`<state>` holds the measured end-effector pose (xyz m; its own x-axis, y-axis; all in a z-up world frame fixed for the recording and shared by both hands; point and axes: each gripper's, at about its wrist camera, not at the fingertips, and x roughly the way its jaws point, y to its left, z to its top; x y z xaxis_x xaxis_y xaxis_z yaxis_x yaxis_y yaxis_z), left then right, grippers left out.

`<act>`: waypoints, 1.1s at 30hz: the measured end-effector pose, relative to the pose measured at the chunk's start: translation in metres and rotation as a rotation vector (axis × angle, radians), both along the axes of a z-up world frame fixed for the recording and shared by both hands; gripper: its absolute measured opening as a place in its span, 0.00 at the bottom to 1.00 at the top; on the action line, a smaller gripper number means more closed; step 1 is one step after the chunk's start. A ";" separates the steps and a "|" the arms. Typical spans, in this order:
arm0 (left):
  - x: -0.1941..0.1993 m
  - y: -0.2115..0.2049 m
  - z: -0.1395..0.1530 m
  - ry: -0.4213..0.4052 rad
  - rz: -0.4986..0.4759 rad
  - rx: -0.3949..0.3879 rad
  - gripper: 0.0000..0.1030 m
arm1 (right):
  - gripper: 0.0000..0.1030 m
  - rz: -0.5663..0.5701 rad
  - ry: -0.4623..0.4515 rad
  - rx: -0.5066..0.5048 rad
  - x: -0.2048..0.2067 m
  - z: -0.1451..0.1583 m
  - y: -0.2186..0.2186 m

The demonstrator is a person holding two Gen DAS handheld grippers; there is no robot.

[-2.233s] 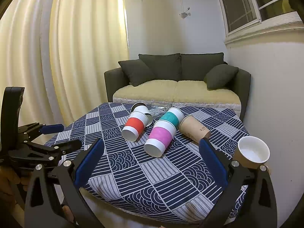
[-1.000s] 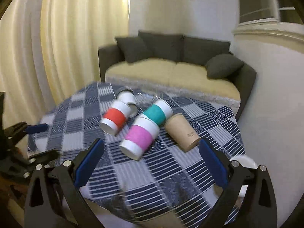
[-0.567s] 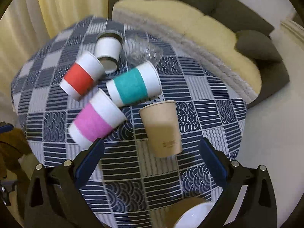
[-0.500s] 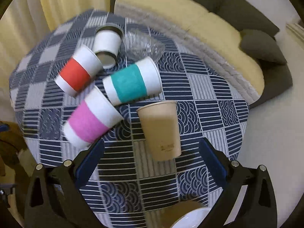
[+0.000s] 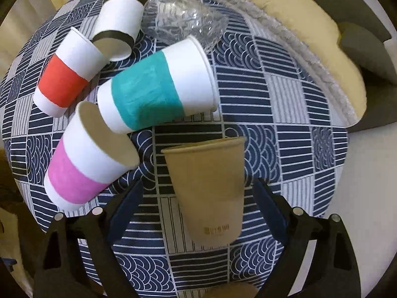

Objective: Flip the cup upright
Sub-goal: 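Reach the right tool down and grasp the tan kraft cup lying sideways, then lift the tan cup with the right tool and rotate it mouth-up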

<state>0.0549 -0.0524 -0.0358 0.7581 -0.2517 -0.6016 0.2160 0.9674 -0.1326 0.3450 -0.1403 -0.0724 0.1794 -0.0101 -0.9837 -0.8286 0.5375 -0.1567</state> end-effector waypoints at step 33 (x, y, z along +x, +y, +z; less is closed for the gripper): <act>-0.041 -0.009 0.029 -0.050 -0.092 -0.048 0.87 | 0.58 -0.131 0.126 0.329 -0.116 0.083 -0.013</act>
<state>0.0144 -0.0617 -0.0069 0.7594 -0.3489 -0.5492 0.3107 0.9361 -0.1651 0.2294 -0.1530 0.0107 0.0751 0.2950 -0.9526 -0.7512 0.6449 0.1405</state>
